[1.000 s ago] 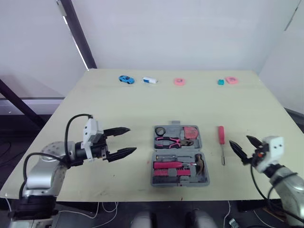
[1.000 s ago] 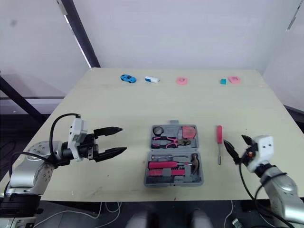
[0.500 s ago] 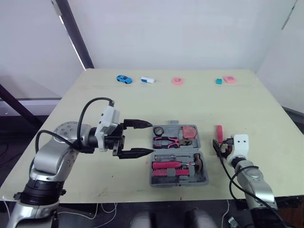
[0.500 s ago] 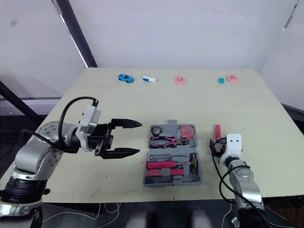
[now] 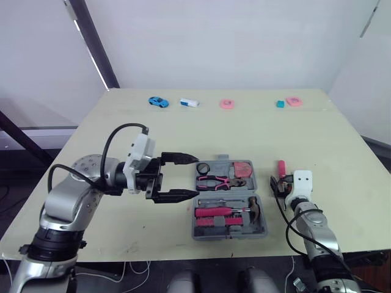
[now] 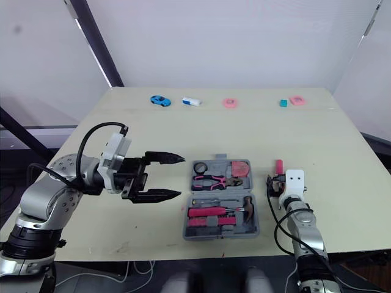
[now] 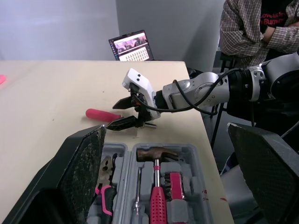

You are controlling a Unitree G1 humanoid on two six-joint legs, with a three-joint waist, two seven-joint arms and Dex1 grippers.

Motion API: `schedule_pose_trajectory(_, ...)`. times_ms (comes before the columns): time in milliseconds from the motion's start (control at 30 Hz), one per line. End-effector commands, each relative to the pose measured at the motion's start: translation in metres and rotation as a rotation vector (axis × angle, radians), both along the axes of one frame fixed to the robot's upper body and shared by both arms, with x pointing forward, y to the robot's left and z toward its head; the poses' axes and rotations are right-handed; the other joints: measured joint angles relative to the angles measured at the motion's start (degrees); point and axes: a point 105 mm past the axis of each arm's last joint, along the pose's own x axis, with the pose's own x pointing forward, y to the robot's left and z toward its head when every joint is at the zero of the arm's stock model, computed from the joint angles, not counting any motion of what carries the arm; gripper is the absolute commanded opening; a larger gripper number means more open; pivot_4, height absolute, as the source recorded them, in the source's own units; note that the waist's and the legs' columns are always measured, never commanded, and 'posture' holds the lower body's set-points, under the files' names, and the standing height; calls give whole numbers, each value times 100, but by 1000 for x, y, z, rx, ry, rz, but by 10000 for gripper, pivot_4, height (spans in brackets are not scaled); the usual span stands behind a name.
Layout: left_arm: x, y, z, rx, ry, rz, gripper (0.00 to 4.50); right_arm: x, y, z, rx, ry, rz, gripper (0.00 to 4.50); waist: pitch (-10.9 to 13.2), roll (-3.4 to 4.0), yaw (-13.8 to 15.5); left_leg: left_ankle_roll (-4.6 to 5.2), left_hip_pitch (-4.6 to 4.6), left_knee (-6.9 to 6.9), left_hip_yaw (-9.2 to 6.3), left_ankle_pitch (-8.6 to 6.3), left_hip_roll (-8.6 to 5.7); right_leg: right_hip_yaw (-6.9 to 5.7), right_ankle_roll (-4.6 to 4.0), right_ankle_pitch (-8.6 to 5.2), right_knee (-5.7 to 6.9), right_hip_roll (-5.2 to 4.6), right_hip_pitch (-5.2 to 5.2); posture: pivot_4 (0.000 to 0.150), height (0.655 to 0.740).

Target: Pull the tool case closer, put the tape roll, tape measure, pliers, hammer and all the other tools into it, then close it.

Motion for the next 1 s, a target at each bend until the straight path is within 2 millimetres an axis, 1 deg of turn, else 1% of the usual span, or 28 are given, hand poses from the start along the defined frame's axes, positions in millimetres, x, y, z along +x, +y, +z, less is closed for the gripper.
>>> schedule_pose_trajectory(33, 0, 2, 4, 1, -32, -1, 44289, -2, -8, 2, 0, -13, -31, 45000, 0, 0, 1, 0, 0, 0, -1, 0, 0, 0, 0, 0, 0, 0, 0, 1500, 7400)
schedule_pose_trajectory(67, 1, 2, 3, 0, -32, 0, 45000, -2, -8, 2, 0, -11, -32, 39710, 0, 0, 1, 0, 0, 0, -1, 0, 0, 0, 0, 0, 0, 0, 0, 1500, 7400)
schedule_pose_trajectory(100, 1, 3, 3, 1, -31, 1, 45000, -2, -7, 1, 13, -5, -28, 37710, 0, 0, 1, 0, 0, 0, -1, 0, 0, 0, 0, 0, 0, 0, 0, 1500, 7400)
schedule_pose_trajectory(133, 1, 3, 2, 2, -31, 1, 45000, -2, -7, 0, 22, 0, -26, 31776, 0, 0, 1, 0, 0, 0, 0, 0, 0, 0, 0, 0, 0, 0, 0, 1500, 7400)
schedule_pose_trajectory(200, 1, 3, 1, 4, -31, 3, 45000, -2, -3, -1, 45, 13, -14, 25349, 0, 0, 1, 0, 0, 0, -1, 0, 0, 0, 0, 0, 0, 0, 0, 1500, 7400)
schedule_pose_trajectory(267, 2, 4, 1, 4, -31, 5, 45000, -3, -2, -3, 72, 30, -13, 17249, 0, 0, -7, 0, 0, 0, -1, 0, 0, 1, 0, 0, 1, 0, 0, 1500, 7400)
schedule_pose_trajectory(300, 2, 4, 1, 5, -32, 6, 45000, -3, -1, -3, 79, 34, -13, 14762, -1, -3, -25, 0, 0, 0, -1, 0, 1, 1, 0, 0, 1, 0, 0, 1500, 7400)
schedule_pose_trajectory(333, 2, 4, 1, 5, -33, 7, 45000, -3, -1, -3, 82, 36, -13, 9507, -2, -5, -38, 0, 5, 0, -3, 0, 2, 1, 0, 0, 1, 0, 3, 1500, 7400)
schedule_pose_trajectory(367, 2, 4, 1, 4, -34, 8, 45000, -3, -1, -3, 81, 36, -11, 6371, -2, -5, -55, 0, 6, 0, -4, 0, 2, 0, 0, 0, 1, 0, 5, 1500, 7400)
schedule_pose_trajectory(400, 2, 4, 1, 4, -35, 9, 45000, -3, -1, -3, 79, 36, -11, 4253, -2, -5, -52, 0, 5, 1, -5, 0, 1, 0, -1, 0, 1, -1, 5, 1500, 7400)
schedule_pose_trajectory(567, 2, 5, 0, 2, -37, 11, 45000, -2, -2, 0, 70, 30, -16, 4206, -2, -9, -73, 0, 4, 1, -5, 0, 1, 0, 0, 0, 0, -2, 5, 1500, 7400)
schedule_pose_trajectory(633, 2, 5, 0, 1, -39, 13, 45000, -2, -4, 3, 59, 19, -8, 4206, -2, -8, -74, 0, 4, 1, -5, 0, 1, 0, 0, 0, 0, -2, 5, 1500, 7400)
schedule_pose_trajectory(733, 2, 6, 0, 1, -43, 13, 45000, -3, -14, 11, 24, 17, 11, 4206, 2, -4, -71, 0, 3, 0, -5, 0, 1, -1, 1, 1, 0, -2, 5, 1500, 7400)
schedule_pose_trajectory(767, 2, 7, 0, 3, -44, 12, 45000, -4, -19, 19, -1, 6, 40, 4206, 4, -2, -67, 0, 2, 0, -4, 0, 0, 0, 1, 1, -1, -4, 4, 1500, 7400)
schedule_pose_trajectory(833, 1, 7, 0, 6, -43, 9, 45000, -7, -22, 36, -54, -17, 147, 4206, 17, 10, -51, 0, -2, 1, -2, 0, -4, 2, 2, 0, -4, -7, 4, 1500, 7400)
schedule_pose_trajectory(867, 0, 8, -1, 9, -41, 6, 45000, -10, -21, 43, -77, -23, 211, 4206, 18, 10, -57, 0, -3, 1, 0, 0, -6, 5, 2, 0, -5, -7, 3, 1500, 7400)
schedule_pose_trajectory(1000, -2, 10, -4, 27, -32, -8, 45000, -24, -12, 62, -123, 0, 455, 4206, 23, 5, -123, 0, 4, -1, -4, 0, 1, 5, 8, 3, 0, 5, 2, 1500, 7400)
